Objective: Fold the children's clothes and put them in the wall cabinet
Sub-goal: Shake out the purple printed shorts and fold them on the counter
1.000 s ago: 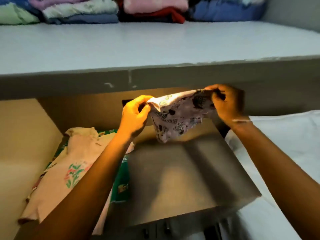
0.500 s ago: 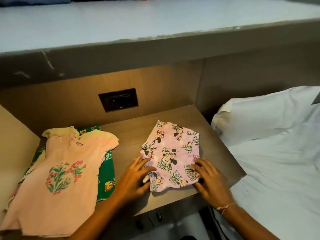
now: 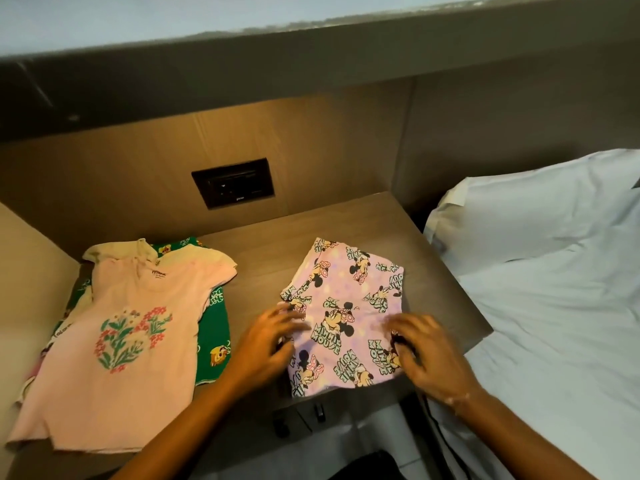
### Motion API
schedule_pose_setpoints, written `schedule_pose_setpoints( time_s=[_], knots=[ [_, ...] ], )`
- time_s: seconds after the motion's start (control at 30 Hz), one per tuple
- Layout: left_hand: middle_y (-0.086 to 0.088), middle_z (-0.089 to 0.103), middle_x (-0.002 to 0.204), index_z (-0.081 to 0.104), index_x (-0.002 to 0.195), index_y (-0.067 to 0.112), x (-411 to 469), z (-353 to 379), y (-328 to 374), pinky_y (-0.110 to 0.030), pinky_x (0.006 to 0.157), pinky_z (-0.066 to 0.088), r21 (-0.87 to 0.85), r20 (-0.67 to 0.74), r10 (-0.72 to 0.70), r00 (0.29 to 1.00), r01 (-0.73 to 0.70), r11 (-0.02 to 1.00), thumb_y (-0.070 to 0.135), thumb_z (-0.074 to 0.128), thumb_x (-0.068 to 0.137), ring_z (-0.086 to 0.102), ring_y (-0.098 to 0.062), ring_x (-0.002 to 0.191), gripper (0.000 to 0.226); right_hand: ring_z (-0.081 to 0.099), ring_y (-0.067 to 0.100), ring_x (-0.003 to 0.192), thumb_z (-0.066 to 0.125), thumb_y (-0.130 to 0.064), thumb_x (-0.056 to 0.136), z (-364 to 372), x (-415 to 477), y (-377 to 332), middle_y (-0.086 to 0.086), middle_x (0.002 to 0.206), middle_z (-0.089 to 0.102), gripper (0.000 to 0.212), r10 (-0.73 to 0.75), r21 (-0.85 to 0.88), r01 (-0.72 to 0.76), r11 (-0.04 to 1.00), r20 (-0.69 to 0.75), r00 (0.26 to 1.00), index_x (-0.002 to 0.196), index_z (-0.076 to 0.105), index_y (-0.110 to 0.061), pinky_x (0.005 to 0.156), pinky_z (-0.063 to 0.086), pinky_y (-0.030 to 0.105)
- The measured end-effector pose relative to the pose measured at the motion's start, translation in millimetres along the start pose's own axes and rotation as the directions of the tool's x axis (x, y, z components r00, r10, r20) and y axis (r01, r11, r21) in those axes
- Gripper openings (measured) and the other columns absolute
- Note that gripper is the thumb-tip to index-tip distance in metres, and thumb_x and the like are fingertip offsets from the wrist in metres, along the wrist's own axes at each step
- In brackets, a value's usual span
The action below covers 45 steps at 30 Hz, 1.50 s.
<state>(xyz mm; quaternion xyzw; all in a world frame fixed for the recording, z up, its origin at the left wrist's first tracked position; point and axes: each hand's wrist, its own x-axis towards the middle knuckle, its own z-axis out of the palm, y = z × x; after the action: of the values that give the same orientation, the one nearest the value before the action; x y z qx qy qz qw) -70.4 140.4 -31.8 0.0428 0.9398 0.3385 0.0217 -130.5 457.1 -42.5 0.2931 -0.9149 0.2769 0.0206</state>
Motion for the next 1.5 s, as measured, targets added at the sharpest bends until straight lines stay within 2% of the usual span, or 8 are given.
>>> schedule_pose_setpoints(
  time_s=[0.23, 0.43, 0.63, 0.87, 1.07, 1.2, 1.37, 1.5],
  knots=[
    [0.006, 0.050, 0.140, 0.048, 0.135, 0.035, 80.0, -8.5, -1.2, -0.038, 0.100, 0.032, 0.562, 0.133, 0.054, 0.990, -0.120, 0.818, 0.050, 0.054, 0.091, 0.037, -0.017, 0.127, 0.047, 0.041, 0.019, 0.126, 0.050, -0.059, 0.088, 3.8, 66.7, 21.9, -0.007, 0.136, 0.053, 0.049, 0.132, -0.308, -0.067, 0.949, 0.194, 0.972, 0.130, 0.055, -0.033, 0.103, 0.036, 0.038],
    [0.007, 0.067, 0.107, 0.064, 0.109, 0.029, 109.3, -39.7, 25.2, -0.035, 0.081, 0.027, 0.560, -0.110, 0.174, 0.979, -0.083, 0.824, 0.037, 0.061, 0.090, 0.046, -0.017, 0.104, 0.021, 0.059, 0.023, 0.098, 0.065, -0.035, 0.086, -23.3, 98.9, 5.5, -0.001, 0.098, 0.069, 0.019, 0.058, -0.262, -0.079, 0.962, -0.087, 0.995, 0.102, 0.064, -0.025, 0.093, 0.043, 0.040],
    [0.001, 0.070, 0.088, 0.070, 0.093, 0.023, 102.0, -95.0, 52.9, -0.037, 0.071, 0.044, 0.409, -0.495, 0.415, 0.763, -0.217, 0.886, 0.022, 0.069, 0.079, 0.058, -0.021, 0.089, 0.014, 0.057, 0.021, 0.102, 0.070, -0.025, 0.083, -79.0, 115.1, -16.8, 0.004, 0.107, 0.068, 0.026, -0.180, -0.207, 0.083, 0.975, -0.511, 0.840, 0.107, 0.060, -0.022, 0.094, 0.047, 0.039],
    [0.005, 0.054, 0.140, 0.060, 0.124, 0.034, 31.3, -20.4, 8.4, -0.053, 0.112, 0.027, 0.453, 0.002, 0.088, 0.996, -0.079, 0.888, 0.026, 0.061, 0.089, 0.037, -0.027, 0.138, 0.036, 0.056, 0.019, 0.111, 0.064, -0.043, 0.085, -3.1, 18.3, -12.9, -0.003, 0.114, 0.065, 0.030, -0.039, -0.275, 0.046, 0.960, 0.029, 0.999, 0.110, 0.066, -0.027, 0.103, 0.041, 0.044],
    [0.002, 0.028, 0.157, 0.037, 0.146, 0.027, 14.7, 1.4, -0.6, -0.044, 0.119, -0.003, 0.445, 0.015, 0.080, 0.997, -0.078, 0.892, 0.050, 0.024, 0.092, 0.008, -0.019, 0.148, 0.060, 0.048, 0.014, 0.121, 0.042, -0.051, 0.094, -9.2, 22.5, -0.5, -0.007, 0.124, 0.060, 0.038, -0.012, -0.189, 0.012, 0.982, 0.003, 1.000, 0.122, 0.058, -0.032, 0.099, 0.045, 0.043],
    [0.001, 0.002, 0.162, 0.006, 0.153, 0.027, 30.9, 26.2, 11.5, -0.041, 0.116, -0.015, 0.495, 0.136, -0.013, 0.991, -0.057, 0.867, 0.064, 0.000, 0.092, -0.010, -0.015, 0.146, 0.071, 0.023, 0.022, 0.143, 0.033, -0.054, 0.096, -16.8, 56.5, 6.1, -0.003, 0.154, 0.033, 0.054, 0.001, -0.250, 0.067, 0.966, 0.262, 0.965, 0.145, 0.036, -0.032, 0.115, 0.021, 0.044],
    [-0.003, 0.007, 0.163, 0.013, 0.153, 0.029, 76.9, -1.7, -4.1, -0.045, 0.112, -0.020, 0.618, 0.271, 0.058, 0.961, -0.220, 0.755, 0.046, 0.034, 0.099, -0.014, -0.028, 0.147, 0.060, 0.042, 0.018, 0.122, 0.033, -0.063, 0.090, -9.7, 43.8, -0.2, -0.003, 0.139, 0.047, 0.059, 0.039, -0.297, 0.059, 0.953, 0.315, 0.948, 0.140, 0.043, -0.034, 0.100, 0.038, 0.037],
    [0.002, 0.023, 0.159, 0.035, 0.146, 0.032, 80.0, -16.6, 5.3, -0.050, 0.120, 0.002, 0.589, 0.268, 0.095, 0.959, -0.241, 0.771, 0.025, 0.060, 0.087, 0.005, -0.027, 0.149, 0.065, 0.047, 0.016, 0.113, 0.035, -0.067, 0.086, 2.4, 19.5, -18.9, -0.003, 0.125, 0.054, 0.060, -0.093, -0.226, 0.182, 0.957, 0.354, 0.930, 0.136, 0.045, -0.035, 0.090, 0.040, 0.035]
  ],
)
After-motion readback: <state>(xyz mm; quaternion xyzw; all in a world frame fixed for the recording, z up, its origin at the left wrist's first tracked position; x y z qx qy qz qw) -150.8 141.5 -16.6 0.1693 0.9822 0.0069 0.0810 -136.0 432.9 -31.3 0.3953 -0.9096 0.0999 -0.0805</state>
